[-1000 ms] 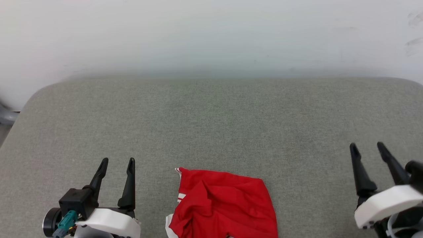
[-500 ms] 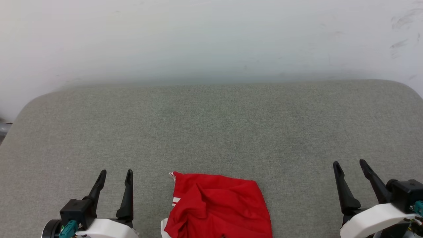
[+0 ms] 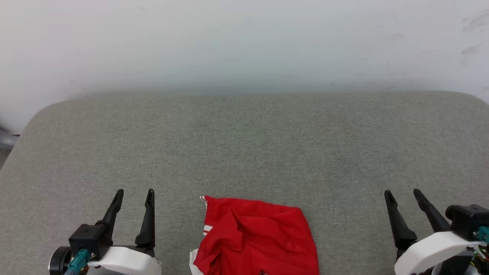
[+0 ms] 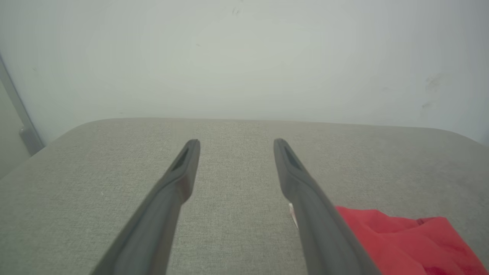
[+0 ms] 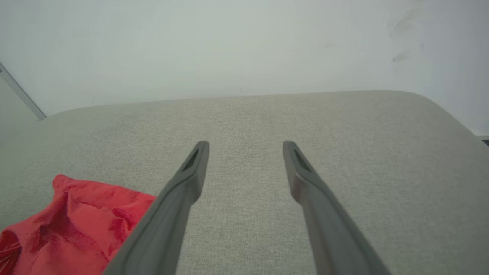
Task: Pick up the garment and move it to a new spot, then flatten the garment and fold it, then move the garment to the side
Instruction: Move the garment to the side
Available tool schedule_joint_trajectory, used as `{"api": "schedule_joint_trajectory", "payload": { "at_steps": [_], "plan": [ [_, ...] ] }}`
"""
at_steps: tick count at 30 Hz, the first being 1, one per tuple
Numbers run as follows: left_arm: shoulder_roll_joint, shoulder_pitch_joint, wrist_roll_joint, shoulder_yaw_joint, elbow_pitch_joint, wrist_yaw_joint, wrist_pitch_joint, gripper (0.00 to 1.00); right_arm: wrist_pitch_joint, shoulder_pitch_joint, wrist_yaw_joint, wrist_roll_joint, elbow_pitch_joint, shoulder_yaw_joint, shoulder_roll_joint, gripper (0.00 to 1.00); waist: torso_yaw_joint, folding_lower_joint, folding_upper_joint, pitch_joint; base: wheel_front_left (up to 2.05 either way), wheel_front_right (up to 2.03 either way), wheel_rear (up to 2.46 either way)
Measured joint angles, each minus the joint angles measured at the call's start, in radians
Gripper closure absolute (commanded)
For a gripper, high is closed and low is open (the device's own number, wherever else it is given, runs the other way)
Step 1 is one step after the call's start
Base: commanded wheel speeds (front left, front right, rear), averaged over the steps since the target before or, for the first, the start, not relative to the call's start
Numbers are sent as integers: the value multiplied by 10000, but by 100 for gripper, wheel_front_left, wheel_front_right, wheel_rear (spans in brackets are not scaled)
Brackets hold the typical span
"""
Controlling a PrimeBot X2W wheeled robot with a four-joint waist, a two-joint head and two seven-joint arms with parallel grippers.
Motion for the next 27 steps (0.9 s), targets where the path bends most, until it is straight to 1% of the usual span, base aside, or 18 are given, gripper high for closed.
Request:
{"api": "schedule_joint_trajectory", "payload": {
  "at_steps": [3,8,12,15,19,21,27],
  "plan": [
    [-82,-144,36,48,-48,-61,0,0,690,-16,0,665,366,-238,-176,0,160,0,0,116,0,0,0],
    [-257,-411,188,238,-127,-201,0,0,2583,-53,-2,1902,1099,-405,-608,0,485,0,0,411,0,0,0],
    [-433,-594,265,384,-127,-376,0,0,4240,-106,-2,2725,1549,-171,-721,0,782,0,0,669,0,0,0],
    [-543,-784,359,499,-121,-520,-2,0,5193,-173,-2,3381,1783,171,-606,0,996,1,0,872,0,0,0],
    [-694,-997,453,627,-63,-698,-2,0,5766,-435,0,4027,1925,690,-385,0,1231,1,0,1162,0,0,0],
    [-754,-1112,533,708,-27,-780,-2,0,5990,-606,0,4556,2102,878,-245,0,1329,1,0,1300,0,0,0],
    [-999,-1236,736,940,73,-1005,-2,0,6364,-1049,8,4880,2765,1338,-130,0,1506,0,0,1649,0,0,0]
  ]
}}
